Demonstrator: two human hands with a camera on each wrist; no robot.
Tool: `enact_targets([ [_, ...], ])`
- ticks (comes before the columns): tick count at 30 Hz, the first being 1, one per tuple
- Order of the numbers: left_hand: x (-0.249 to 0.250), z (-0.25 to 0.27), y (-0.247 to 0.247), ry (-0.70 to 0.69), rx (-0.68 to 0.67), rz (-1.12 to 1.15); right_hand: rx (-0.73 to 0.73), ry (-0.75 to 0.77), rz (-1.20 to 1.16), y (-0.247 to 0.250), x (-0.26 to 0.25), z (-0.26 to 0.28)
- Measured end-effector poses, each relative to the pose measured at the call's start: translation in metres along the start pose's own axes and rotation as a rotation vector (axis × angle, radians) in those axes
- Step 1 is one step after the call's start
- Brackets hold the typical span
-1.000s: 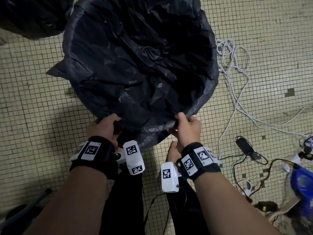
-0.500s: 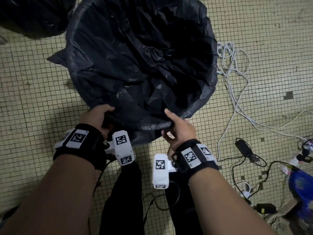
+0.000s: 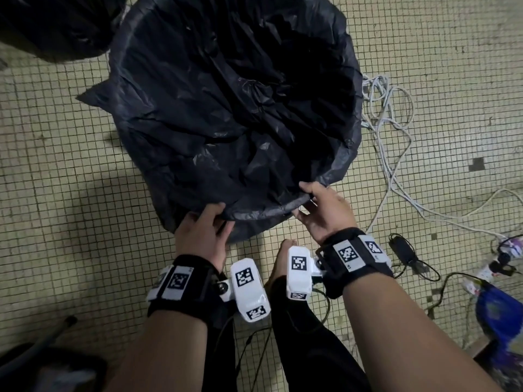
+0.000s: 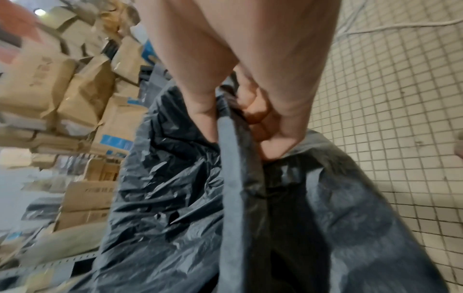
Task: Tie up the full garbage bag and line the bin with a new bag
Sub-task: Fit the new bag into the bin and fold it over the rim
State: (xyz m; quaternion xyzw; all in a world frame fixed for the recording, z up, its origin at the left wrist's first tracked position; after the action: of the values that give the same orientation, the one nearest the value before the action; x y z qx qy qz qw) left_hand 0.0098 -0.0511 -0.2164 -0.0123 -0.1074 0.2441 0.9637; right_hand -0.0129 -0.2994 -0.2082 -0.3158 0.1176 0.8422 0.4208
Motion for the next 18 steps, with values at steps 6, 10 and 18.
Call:
enact_targets([
  [6,0.004,0.001,0.006,-0.007,0.1,0.077,0.06,0.028,-0.095,0.001,0.007,0.0],
  [10,0.013,-0.002,0.007,-0.032,0.112,0.079,0.134,0.119,-0.145,-0.005,0.013,0.005],
  [18,0.023,-0.014,0.019,-0.016,0.037,0.039,0.237,0.146,-0.18,-0.007,0.029,0.017],
])
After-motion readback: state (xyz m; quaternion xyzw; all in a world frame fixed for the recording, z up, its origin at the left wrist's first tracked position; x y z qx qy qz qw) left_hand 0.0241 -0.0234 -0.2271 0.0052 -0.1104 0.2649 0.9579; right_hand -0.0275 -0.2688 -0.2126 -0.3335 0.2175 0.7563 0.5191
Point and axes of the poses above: each hand's wrist, its own z-axis away from the middle knuckle, its own y-axis out of the back of the hand, x = y × z, the point moved 10 cm from there along -z, towards the middle knuckle, and after that the axes turned 13 degrees about y, right-handed, at the moved point
